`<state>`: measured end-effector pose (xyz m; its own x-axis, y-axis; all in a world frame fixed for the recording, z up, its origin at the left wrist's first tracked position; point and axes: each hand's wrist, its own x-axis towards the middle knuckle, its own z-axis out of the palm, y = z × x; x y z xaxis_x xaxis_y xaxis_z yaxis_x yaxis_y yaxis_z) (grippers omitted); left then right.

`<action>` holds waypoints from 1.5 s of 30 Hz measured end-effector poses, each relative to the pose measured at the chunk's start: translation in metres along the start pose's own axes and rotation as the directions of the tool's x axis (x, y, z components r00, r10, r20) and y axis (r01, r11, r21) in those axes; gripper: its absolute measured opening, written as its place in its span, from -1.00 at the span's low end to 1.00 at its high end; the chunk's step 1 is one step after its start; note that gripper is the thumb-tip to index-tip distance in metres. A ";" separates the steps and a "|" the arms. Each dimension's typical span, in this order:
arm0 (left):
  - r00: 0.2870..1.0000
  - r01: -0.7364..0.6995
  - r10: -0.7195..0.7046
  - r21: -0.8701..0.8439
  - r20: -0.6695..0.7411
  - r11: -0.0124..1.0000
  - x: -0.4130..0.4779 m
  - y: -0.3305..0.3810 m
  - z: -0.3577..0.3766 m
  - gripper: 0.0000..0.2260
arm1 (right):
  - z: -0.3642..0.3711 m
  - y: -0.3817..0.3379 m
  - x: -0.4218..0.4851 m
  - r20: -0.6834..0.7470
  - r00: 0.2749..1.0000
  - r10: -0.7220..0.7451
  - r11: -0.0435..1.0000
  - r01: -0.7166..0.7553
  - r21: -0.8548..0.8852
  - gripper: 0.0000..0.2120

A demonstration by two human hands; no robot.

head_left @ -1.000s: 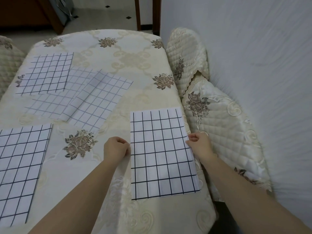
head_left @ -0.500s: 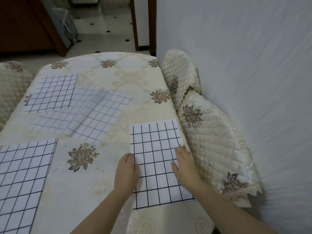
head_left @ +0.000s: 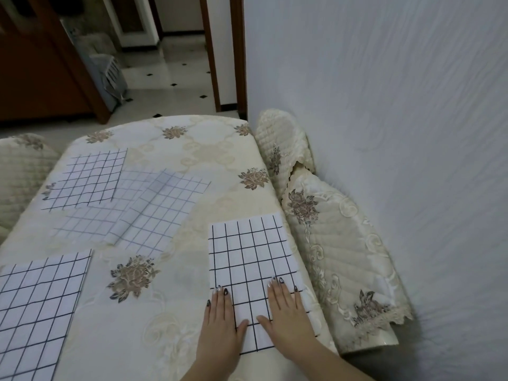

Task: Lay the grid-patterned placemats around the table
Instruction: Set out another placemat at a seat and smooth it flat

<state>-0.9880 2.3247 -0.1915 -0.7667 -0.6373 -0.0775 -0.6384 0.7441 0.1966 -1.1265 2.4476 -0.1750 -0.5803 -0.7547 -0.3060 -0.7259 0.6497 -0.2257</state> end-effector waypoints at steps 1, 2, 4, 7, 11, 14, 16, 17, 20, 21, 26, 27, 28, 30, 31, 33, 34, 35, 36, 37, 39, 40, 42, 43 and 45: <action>1.000 -0.005 0.006 0.010 -0.019 1.000 -0.001 -0.002 0.003 -0.33 | 0.002 0.003 0.000 -0.011 1.000 0.009 1.000 -0.009 0.002 -0.33; 0.999 -0.011 0.012 0.015 -0.034 1.000 -0.001 -0.003 0.005 -0.32 | 0.003 0.006 -0.001 -0.037 0.999 0.010 1.000 -0.010 -0.006 -0.31; 0.999 -0.013 0.014 0.008 -0.045 1.000 -0.001 -0.003 0.005 -0.32 | 0.005 0.010 -0.002 -0.079 0.997 0.007 0.999 -0.010 -0.031 -0.27; 0.997 -0.021 0.021 0.001 -0.070 1.000 -0.004 -0.003 0.005 -0.31 | 0.004 0.016 -0.006 -0.113 0.993 0.028 0.998 -0.034 -0.050 -0.28; 0.995 -0.030 0.029 -0.007 -0.092 1.000 -0.005 -0.004 0.006 -0.30 | 0.006 0.030 -0.009 -0.151 0.987 0.054 0.996 -0.064 -0.056 -0.28; 0.998 -0.016 0.015 -0.008 -0.054 1.000 -0.006 -0.002 0.006 -0.30 | 0.005 0.034 -0.011 -0.153 0.986 0.065 0.995 -0.076 -0.068 -0.28; 0.999 0.005 -0.005 -0.008 -0.033 1.000 -0.005 -0.001 0.005 -0.29 | 0.004 0.034 -0.010 -0.149 0.987 0.067 0.996 -0.076 -0.055 -0.28; 0.999 0.019 -0.020 -0.011 -0.042 1.000 -0.003 -0.001 0.003 -0.30 | 0.003 0.034 -0.009 -0.157 0.985 0.068 0.996 -0.077 -0.051 -0.29; 0.994 0.059 -0.059 -0.003 -0.091 0.998 0.015 -0.005 -0.007 -0.32 | -0.004 0.036 0.005 -0.172 0.981 0.086 0.996 -0.090 -0.016 -0.33; 0.992 0.070 -0.068 0.013 -0.105 0.997 0.022 -0.007 -0.010 -0.32 | -0.007 0.037 0.011 -0.178 0.979 0.096 0.995 -0.099 -0.008 -0.33; 0.996 0.074 -0.070 0.069 -0.049 0.995 0.052 -0.013 -0.017 -0.25 | -0.018 0.036 0.041 -0.247 0.969 0.022 1.000 -0.023 -0.003 -0.20; 0.997 0.064 -0.062 0.079 -0.035 0.995 0.054 -0.012 -0.016 -0.25 | -0.018 0.035 0.046 -0.248 0.969 0.006 1.000 -0.008 -0.008 -0.20; 0.998 0.057 -0.056 0.088 -0.012 0.995 0.055 -0.010 -0.014 -0.26 | -0.019 0.033 0.050 -0.253 0.967 0.007 0.999 -0.016 -0.033 -0.21; 0.996 0.056 -0.062 0.086 0.067 0.995 0.058 -0.007 -0.013 -0.29 | -0.018 0.028 0.052 -0.172 0.983 0.068 0.997 -0.074 -0.029 -0.27; 0.994 0.057 -0.065 0.083 0.091 0.995 0.059 -0.006 -0.012 -0.30 | -0.017 0.025 0.054 -0.145 0.986 0.086 0.996 -0.089 -0.016 -0.30; 0.994 0.050 -0.058 0.085 0.092 0.995 0.062 -0.007 -0.013 -0.30 | -0.013 0.021 0.058 -0.093 0.992 0.090 0.996 -0.089 0.010 -0.31; 0.994 0.047 -0.055 0.081 0.091 0.996 0.063 -0.008 -0.014 -0.30 | -0.015 0.019 0.059 -0.080 0.992 0.093 0.996 -0.092 0.017 -0.30; 0.994 0.049 -0.056 0.074 0.094 0.996 0.064 -0.010 -0.014 -0.29 | -0.017 0.018 0.060 -0.081 0.993 0.091 0.996 -0.091 0.008 -0.30; 0.993 0.053 -0.059 0.061 0.104 0.997 0.065 -0.011 -0.014 -0.29 | -0.018 0.016 0.062 -0.093 0.992 0.085 0.996 -0.087 -0.015 -0.30; 0.991 0.057 -0.063 0.052 0.119 0.997 0.066 -0.013 -0.015 -0.29 | -0.018 0.015 0.063 -0.095 0.992 0.083 0.996 -0.087 -0.033 -0.30; 0.990 0.047 -0.054 0.054 0.129 0.997 0.066 -0.016 -0.014 -0.29 | -0.019 0.014 0.065 -0.096 0.992 0.083 0.995 -0.088 -0.039 -0.30; 0.990 0.049 -0.056 0.061 0.130 0.997 0.068 -0.017 -0.014 -0.30 | -0.017 0.014 0.067 -0.104 0.991 0.080 0.996 -0.084 -0.036 -0.30; 0.991 0.064 -0.072 0.070 0.113 0.996 0.070 -0.013 -0.014 -0.31 | -0.013 0.018 0.069 -0.126 0.989 0.076 0.996 -0.081 -0.035 -0.30; 0.991 0.073 -0.079 0.068 0.104 0.995 0.070 -0.010 -0.020 -0.30 | -0.012 0.019 0.071 -0.132 0.988 0.081 0.996 -0.086 -0.034 -0.30; 0.997 0.064 -0.067 0.073 0.048 0.995 0.069 -0.009 -0.025 -0.27 | -0.010 0.020 0.073 -0.130 0.987 0.090 0.995 -0.095 -0.038 -0.30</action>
<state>-1.0329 2.2690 -0.1740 -0.7244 -0.6756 -0.1371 -0.6891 0.7147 0.1194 -1.1872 2.4041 -0.1923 -0.6863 -0.6988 -0.2016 -0.6809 0.7148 -0.1597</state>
